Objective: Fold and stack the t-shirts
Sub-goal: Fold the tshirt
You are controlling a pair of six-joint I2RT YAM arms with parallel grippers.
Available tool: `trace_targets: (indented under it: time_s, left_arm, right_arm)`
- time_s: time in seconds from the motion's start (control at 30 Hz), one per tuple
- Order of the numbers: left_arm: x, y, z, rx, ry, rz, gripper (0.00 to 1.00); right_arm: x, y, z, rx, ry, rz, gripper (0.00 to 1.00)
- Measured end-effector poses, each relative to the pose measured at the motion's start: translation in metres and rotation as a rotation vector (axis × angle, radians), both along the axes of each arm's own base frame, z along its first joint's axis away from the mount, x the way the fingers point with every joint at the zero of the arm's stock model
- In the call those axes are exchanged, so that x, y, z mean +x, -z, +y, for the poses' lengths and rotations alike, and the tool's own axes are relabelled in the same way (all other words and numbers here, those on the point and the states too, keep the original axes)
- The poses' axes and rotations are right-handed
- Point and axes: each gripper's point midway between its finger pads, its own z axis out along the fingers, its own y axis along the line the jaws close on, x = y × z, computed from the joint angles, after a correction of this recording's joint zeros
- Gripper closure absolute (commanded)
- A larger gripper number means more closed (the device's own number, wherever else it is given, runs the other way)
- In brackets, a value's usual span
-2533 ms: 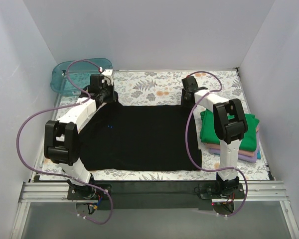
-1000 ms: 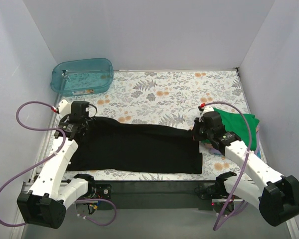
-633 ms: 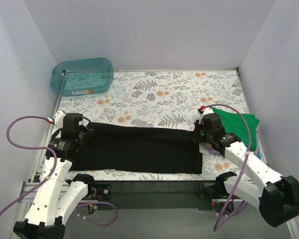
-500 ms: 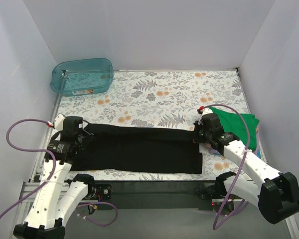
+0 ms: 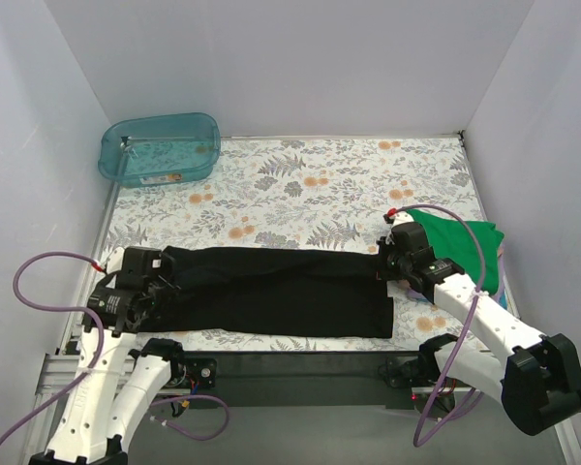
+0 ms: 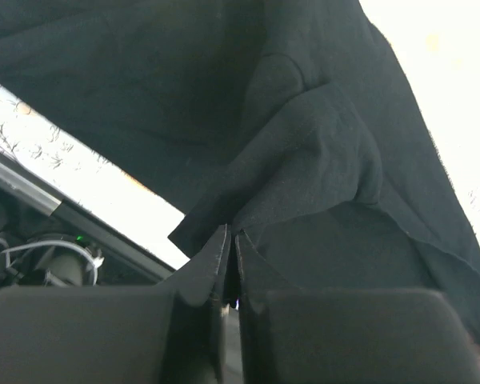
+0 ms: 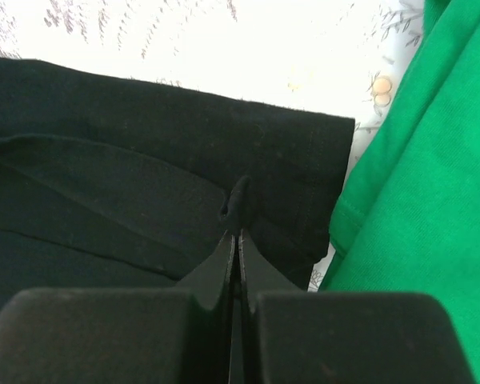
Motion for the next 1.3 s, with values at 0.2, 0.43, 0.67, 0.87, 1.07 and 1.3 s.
trace_targets:
  time_s: [0.2, 0.43, 0.67, 0.87, 1.07, 1.3]
  left_arm:
    - [-0.014, -0.005, -0.008, -0.047, 0.051, -0.035, 0.51]
    - [-0.018, -0.025, -0.015, -0.078, 0.095, -0.092, 0.16]
    - [0.024, -0.032, -0.03, -0.117, 0.131, -0.156, 0.12]
    - [0.077, 0.034, -0.049, -0.153, 0.138, -0.01, 0.05]
    - [0.108, 0.073, -0.05, -0.137, 0.101, 0.053, 0.02]
    - [0.125, 0.116, -0.039, -0.102, 0.042, 0.132, 0.02]
  right_arm:
    - [-0.023, 0.016, 0.0, 0.032, -0.032, 0.031, 0.58]
    - [-0.042, -0.002, 0.005, 0.122, -0.085, -0.046, 0.18]
    - [-0.042, -0.032, 0.028, 0.193, -0.219, -0.091, 0.02]
    - [-0.023, -0.033, 0.061, 0.171, -0.323, -0.037, 0.02]
    - [-0.022, -0.002, 0.08, 0.127, -0.349, 0.068, 0.02]
    - [-0.043, 0.039, 0.059, 0.082, -0.252, 0.132, 0.02]
